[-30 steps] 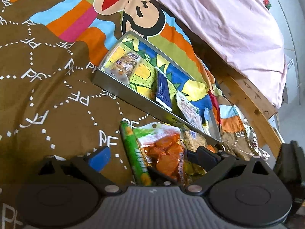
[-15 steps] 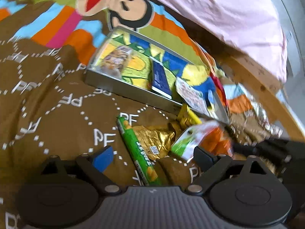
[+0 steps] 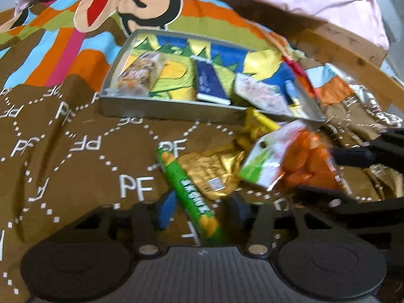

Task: Organize snacks
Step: 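Move the right tool down onto the orange chicken-feet bag while the left tool approaches the green sausage stick, then close the left tool on the green sausage stick while the right tool grips the orange bag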

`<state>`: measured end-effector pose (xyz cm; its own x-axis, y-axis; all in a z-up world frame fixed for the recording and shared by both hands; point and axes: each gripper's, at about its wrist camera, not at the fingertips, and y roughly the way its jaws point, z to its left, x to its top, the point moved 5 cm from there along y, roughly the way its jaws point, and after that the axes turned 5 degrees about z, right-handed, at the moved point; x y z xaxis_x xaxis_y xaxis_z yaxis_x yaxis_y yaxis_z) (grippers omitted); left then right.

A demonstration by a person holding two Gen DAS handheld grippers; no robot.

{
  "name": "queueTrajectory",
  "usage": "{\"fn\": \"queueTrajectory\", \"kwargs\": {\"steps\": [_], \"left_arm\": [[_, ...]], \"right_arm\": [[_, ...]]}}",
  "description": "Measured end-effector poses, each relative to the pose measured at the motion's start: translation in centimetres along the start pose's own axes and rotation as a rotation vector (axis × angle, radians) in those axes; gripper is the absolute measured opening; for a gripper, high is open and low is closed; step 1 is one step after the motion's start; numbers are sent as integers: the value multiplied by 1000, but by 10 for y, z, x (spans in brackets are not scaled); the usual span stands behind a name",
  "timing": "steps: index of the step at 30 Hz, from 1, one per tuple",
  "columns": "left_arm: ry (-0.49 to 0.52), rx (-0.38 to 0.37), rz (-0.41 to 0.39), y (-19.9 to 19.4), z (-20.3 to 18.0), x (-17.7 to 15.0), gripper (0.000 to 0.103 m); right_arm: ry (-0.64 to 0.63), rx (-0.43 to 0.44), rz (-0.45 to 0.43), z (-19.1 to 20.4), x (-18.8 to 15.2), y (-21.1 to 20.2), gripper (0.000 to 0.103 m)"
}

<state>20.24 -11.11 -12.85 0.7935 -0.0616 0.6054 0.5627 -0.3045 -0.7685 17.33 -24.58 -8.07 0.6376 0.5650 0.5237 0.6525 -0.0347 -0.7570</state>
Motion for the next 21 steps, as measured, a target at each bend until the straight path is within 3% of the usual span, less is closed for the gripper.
{"fn": "queueTrajectory", "kwargs": {"steps": [9,13,21], "left_arm": [[-1,-9,23,6,4,0,45],[-13,-1,26,1,8,-1,33],[-89,-40,68,-17,17,-10,27]], "right_arm": [[-37,17,-7,13,1,-5,47],[-63,36,-5,22,-1,-1,47],[-87,26,-49,24,-1,-7,46]]}}
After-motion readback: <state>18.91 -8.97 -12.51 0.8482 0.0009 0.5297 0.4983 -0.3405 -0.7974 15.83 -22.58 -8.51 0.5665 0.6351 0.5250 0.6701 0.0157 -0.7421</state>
